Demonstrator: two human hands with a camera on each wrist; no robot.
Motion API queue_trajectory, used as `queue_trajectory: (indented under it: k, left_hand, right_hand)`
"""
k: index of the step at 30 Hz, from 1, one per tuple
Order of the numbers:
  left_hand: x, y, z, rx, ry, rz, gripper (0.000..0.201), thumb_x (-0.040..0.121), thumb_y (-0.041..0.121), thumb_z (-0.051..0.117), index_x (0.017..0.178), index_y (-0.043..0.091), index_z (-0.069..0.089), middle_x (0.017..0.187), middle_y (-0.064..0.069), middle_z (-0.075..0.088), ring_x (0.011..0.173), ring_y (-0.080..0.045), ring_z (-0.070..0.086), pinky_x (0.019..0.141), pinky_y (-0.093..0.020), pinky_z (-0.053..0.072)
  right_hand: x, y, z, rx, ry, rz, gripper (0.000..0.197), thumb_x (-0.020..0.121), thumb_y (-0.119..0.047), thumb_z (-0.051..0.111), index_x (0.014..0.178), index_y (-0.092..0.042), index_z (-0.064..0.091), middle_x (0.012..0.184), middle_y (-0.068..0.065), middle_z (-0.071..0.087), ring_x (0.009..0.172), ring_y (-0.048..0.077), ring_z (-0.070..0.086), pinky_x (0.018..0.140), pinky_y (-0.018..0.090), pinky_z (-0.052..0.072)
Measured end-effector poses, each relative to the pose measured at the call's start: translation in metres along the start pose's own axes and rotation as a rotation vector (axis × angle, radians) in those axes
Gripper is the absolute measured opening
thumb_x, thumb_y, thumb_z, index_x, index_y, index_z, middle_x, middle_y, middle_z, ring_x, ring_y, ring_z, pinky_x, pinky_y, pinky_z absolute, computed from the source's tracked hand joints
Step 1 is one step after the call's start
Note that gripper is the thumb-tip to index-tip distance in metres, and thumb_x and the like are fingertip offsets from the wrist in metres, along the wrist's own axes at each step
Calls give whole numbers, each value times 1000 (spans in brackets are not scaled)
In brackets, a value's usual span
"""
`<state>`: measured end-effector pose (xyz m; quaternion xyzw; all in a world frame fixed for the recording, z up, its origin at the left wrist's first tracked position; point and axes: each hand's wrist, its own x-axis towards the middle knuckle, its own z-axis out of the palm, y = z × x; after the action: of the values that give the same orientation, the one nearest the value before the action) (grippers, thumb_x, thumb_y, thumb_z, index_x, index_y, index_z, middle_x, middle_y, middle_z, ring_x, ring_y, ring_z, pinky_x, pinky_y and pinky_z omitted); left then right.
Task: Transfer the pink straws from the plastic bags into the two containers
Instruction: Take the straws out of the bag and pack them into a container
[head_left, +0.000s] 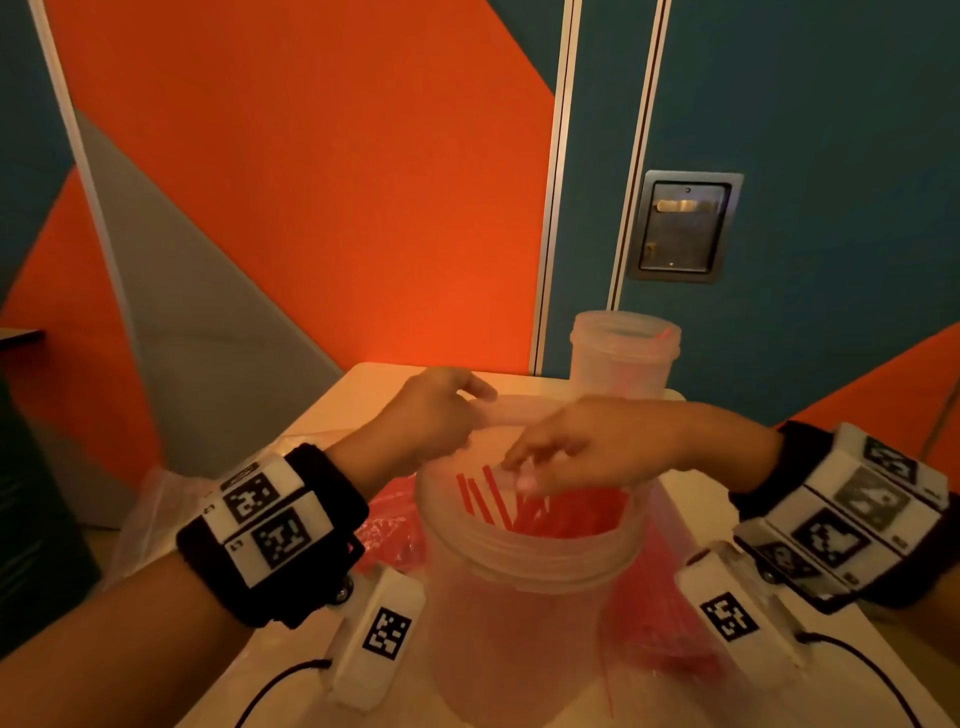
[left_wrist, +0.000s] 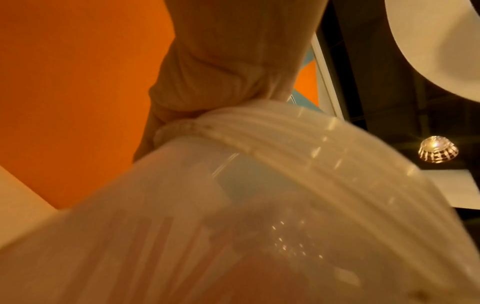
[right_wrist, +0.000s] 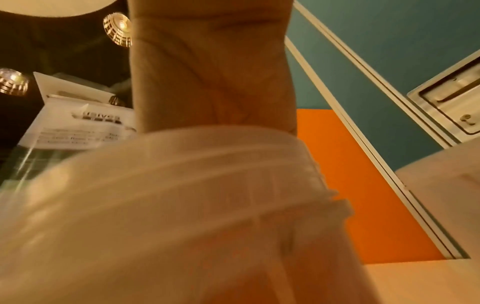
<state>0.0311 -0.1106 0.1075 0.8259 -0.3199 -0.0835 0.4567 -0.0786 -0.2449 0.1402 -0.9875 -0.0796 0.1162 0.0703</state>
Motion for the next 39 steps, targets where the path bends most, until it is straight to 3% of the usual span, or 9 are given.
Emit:
queue_trajectory:
  k: [3, 6, 9, 12, 15, 20, 28, 35, 39]
  left_hand:
    - [1, 15, -7, -84, 115, 187, 41, 79, -18, 42, 89, 17, 61, 86, -3, 66, 70, -14, 58, 57, -21, 46]
    - [-4, 30, -9, -50, 288, 436, 41, 80, -11, 49, 101, 19, 67, 93, 8, 67, 89, -7, 65, 78, -25, 53]
    - [-12, 29, -2, 29, 415, 607, 38, 83, -5, 51, 107, 19, 69, 97, 13, 68, 94, -1, 62, 81, -19, 49]
    - [-12, 17, 5, 89, 468, 642, 37, 87, -2, 52, 109, 23, 69, 100, 6, 73, 80, -12, 66, 72, -26, 49]
    - [-8, 13, 10, 42, 453, 629, 36, 87, -2, 54, 109, 22, 69, 101, 6, 72, 88, -6, 65, 76, -23, 50]
    - [-8, 12, 18, 80, 454, 698, 35, 85, 4, 51, 108, 22, 70, 88, 3, 74, 54, -13, 56, 54, -16, 41]
    - [5, 8, 21, 88, 420, 619, 35, 88, -2, 53, 110, 20, 69, 93, 2, 74, 60, -1, 57, 59, -17, 44]
    - [53, -1, 11, 20, 488, 245, 49, 75, -9, 45, 107, 19, 70, 107, -5, 71, 102, -23, 63, 84, -33, 51]
    - [82, -5, 11, -67, 508, 7, 25, 92, 12, 51, 108, 17, 69, 92, -5, 67, 67, -14, 57, 55, -24, 41]
  right_hand:
    - [1, 3, -11, 220, 347, 27, 35, 93, -40, 49, 120, -20, 57, 128, -1, 57, 116, 16, 53, 97, 27, 41]
    - [6, -3, -1, 58, 198, -1, 61, 93, -39, 50, 146, -23, 24, 147, -1, 37, 132, 18, 40, 107, 25, 31]
    - [7, -8, 9, -49, 47, -54, 49, 92, -37, 54, 136, -18, 43, 133, 5, 51, 116, 17, 50, 100, 30, 38]
    - [12, 0, 2, 52, 446, 37, 28, 90, -36, 55, 108, -17, 65, 110, 3, 54, 96, 12, 49, 89, 28, 40]
    - [24, 1, 10, 95, 656, 95, 40, 87, -40, 56, 120, -17, 52, 122, 2, 53, 110, 18, 51, 93, 36, 42]
    - [30, -4, 39, -125, -90, 18, 44, 99, -35, 36, 137, -15, 43, 143, 7, 44, 129, 26, 41, 108, 34, 29]
    - [14, 5, 26, -44, -69, 41, 39, 102, -29, 29, 133, -16, 50, 135, 1, 50, 124, 19, 43, 97, 20, 26]
    - [-8, 26, -9, 665, 782, 56, 24, 92, -10, 49, 89, -25, 68, 96, -10, 68, 96, 15, 65, 92, 32, 48]
    - [-26, 60, -2, 588, 1074, 286, 17, 88, -18, 54, 77, -19, 67, 81, 2, 68, 79, 20, 65, 78, 38, 51]
